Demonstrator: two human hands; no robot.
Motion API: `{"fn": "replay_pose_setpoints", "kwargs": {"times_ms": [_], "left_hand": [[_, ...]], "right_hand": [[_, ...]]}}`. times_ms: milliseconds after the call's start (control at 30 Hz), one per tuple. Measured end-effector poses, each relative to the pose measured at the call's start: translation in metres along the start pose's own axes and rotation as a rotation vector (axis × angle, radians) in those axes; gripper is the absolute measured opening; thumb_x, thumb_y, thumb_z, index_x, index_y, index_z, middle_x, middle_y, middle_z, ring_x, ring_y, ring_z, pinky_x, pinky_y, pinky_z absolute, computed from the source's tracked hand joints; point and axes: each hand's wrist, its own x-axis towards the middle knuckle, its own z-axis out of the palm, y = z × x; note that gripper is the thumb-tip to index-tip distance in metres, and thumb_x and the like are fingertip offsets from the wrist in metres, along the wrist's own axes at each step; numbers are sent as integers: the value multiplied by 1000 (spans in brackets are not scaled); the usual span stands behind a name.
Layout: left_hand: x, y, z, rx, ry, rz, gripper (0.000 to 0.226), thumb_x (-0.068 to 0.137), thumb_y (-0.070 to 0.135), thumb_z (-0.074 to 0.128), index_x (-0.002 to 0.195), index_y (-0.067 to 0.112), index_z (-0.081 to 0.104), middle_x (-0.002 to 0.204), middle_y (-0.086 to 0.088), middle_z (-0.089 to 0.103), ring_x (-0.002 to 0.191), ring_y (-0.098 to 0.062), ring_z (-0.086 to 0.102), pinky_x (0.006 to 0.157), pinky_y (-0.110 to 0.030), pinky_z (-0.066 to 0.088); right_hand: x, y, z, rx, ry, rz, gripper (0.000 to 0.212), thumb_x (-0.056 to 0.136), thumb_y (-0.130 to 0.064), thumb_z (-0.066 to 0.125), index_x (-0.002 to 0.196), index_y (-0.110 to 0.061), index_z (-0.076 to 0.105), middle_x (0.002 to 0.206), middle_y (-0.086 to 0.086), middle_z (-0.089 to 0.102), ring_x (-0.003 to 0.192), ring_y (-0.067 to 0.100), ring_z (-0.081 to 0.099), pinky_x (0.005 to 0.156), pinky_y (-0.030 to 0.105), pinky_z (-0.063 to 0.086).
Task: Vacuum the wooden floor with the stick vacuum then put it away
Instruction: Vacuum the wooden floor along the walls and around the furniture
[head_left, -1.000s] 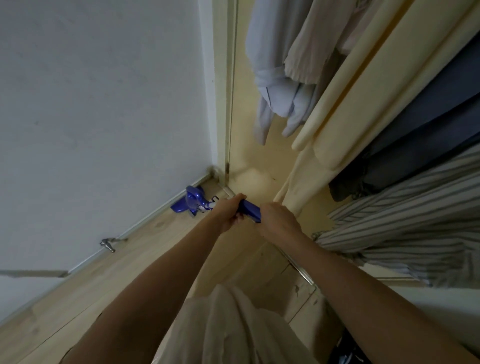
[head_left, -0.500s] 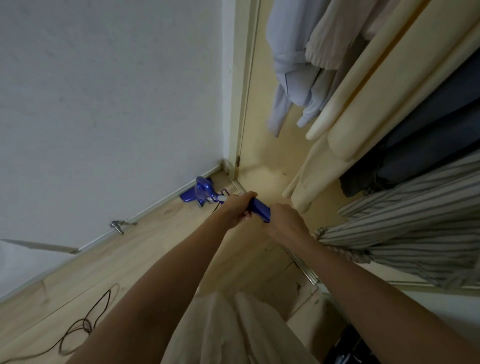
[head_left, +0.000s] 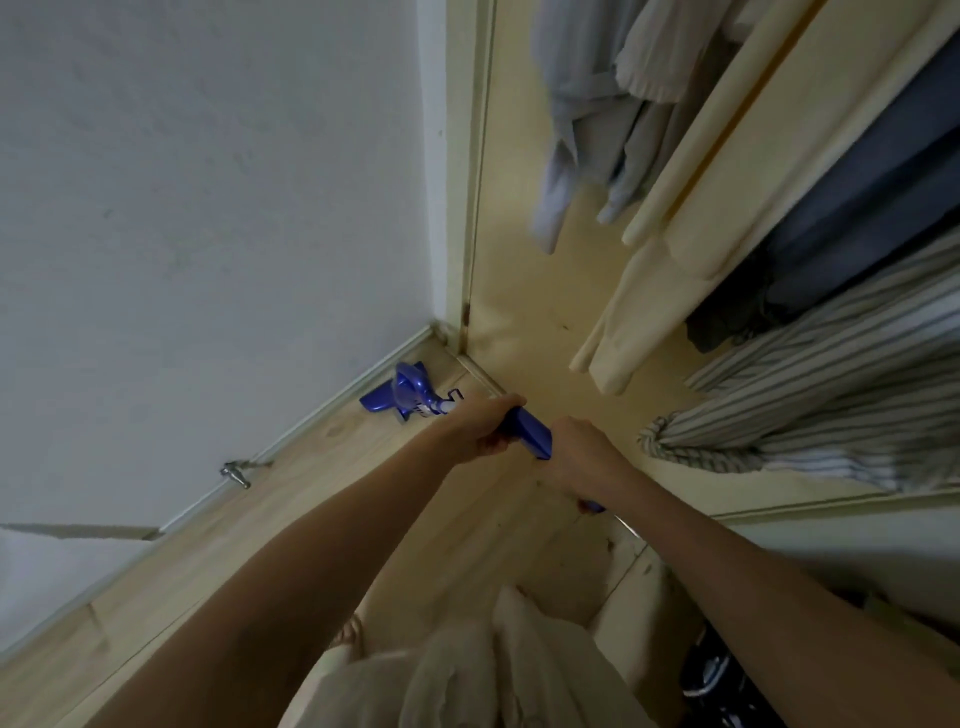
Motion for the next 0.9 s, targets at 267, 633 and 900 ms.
{"fn": "replay_pose_setpoints", "kwargs": {"times_ms": [267, 633, 900], "left_hand": [[-42, -38, -94, 262, -164, -35, 25, 96, 31, 56, 84, 10, 51, 66, -3, 54, 41, -7, 52, 46, -19, 41], [-80, -95, -216, 207, -332, -39, 19, 91, 21, 64, 94, 10, 48, 84, -6, 49, 77, -18, 50, 80, -31, 46], [-106, -147, -287, 305, -337, 31, 21, 96, 21, 58, 110, 6, 53, 97, -11, 54, 94, -25, 54, 98, -40, 46]], "right_hand": [[-60, -88, 94, 289, 58, 210, 35, 94, -27, 60, 122, -10, 48, 76, 0, 51, 51, 13, 53, 35, 21, 38], [-100, -207, 208, 870, 49, 265, 21, 97, -29, 56, 95, -9, 48, 65, 5, 50, 47, 16, 48, 42, 23, 43], [-107, -268, 315, 1005, 141, 259, 35, 100, -44, 46, 92, -10, 48, 68, 2, 48, 51, 15, 46, 50, 27, 43]]}}
